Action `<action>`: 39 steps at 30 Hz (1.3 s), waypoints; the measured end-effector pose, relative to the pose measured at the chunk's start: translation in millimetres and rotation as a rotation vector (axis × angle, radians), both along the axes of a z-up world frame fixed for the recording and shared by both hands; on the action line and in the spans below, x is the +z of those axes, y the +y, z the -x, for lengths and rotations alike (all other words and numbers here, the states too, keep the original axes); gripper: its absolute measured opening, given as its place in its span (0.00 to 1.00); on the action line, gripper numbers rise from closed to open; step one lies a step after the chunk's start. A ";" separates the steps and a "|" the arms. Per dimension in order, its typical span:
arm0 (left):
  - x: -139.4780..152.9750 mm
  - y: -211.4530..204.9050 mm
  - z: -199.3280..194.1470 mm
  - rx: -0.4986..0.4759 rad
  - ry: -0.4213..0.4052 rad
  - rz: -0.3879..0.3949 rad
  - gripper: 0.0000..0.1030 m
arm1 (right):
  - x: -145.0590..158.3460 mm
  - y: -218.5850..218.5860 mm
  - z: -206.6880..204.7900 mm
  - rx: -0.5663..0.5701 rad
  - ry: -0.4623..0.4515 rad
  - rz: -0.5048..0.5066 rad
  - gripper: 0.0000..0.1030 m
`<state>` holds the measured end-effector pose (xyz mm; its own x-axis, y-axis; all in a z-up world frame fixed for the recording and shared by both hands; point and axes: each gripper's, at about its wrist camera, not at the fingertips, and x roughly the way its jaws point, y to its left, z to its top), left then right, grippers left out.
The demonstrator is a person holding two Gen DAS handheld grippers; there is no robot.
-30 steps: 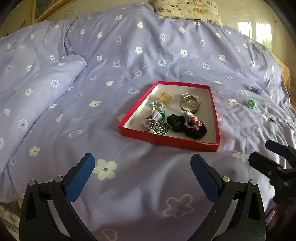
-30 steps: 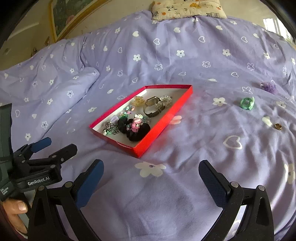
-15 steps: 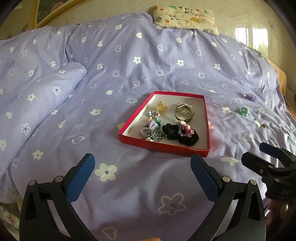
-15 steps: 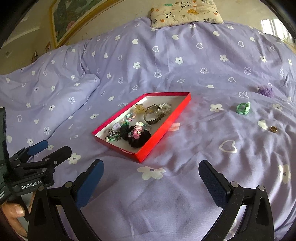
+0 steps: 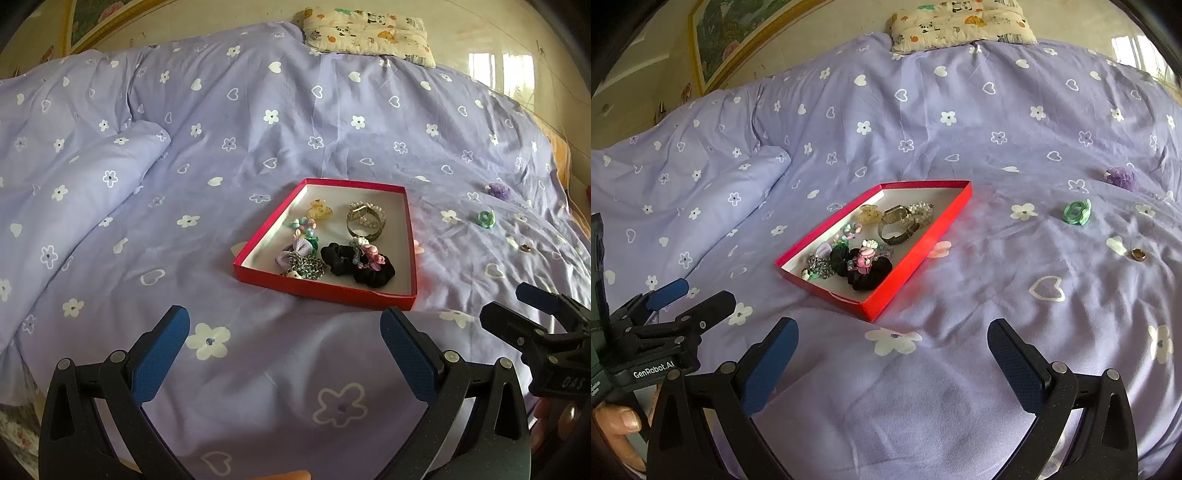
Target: Organize jewelry
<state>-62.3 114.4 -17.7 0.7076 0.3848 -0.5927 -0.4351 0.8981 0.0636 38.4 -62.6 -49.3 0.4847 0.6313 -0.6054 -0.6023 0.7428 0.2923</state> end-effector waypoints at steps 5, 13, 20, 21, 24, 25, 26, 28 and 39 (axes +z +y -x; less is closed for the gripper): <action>-0.2 0.1 -0.2 -0.001 0.001 0.000 1.00 | -0.3 0.6 0.1 0.002 -0.001 0.002 1.00; -1.0 -0.4 -1.0 -0.003 0.004 -0.003 1.00 | 0.2 0.7 0.6 0.001 -0.002 0.000 1.00; -1.9 0.7 -2.5 -0.005 0.006 0.000 1.00 | 0.6 0.5 0.3 0.002 0.000 0.001 1.00; -1.9 0.9 -2.4 -0.006 0.006 0.001 1.00 | 0.5 0.6 -0.2 0.001 -0.001 0.001 1.00; -2.8 0.2 -2.9 -0.008 0.009 0.005 1.00 | 0.5 0.4 0.2 0.002 -0.001 0.001 1.00; -3.0 -0.1 -2.9 -0.008 0.009 0.005 1.00 | 0.6 0.3 0.0 0.002 -0.002 0.001 1.00; -2.8 -0.7 -2.9 -0.007 0.009 0.005 1.00 | 0.9 0.4 0.4 0.003 -0.004 0.000 1.00; -2.7 -1.0 -2.8 -0.005 0.008 0.004 1.00 | 2.9 1.4 0.9 0.004 -0.009 0.000 1.00; 0.0 -2.4 -2.2 -0.008 0.007 0.004 1.00 | 10.0 1.8 1.8 0.006 -0.022 -0.003 1.00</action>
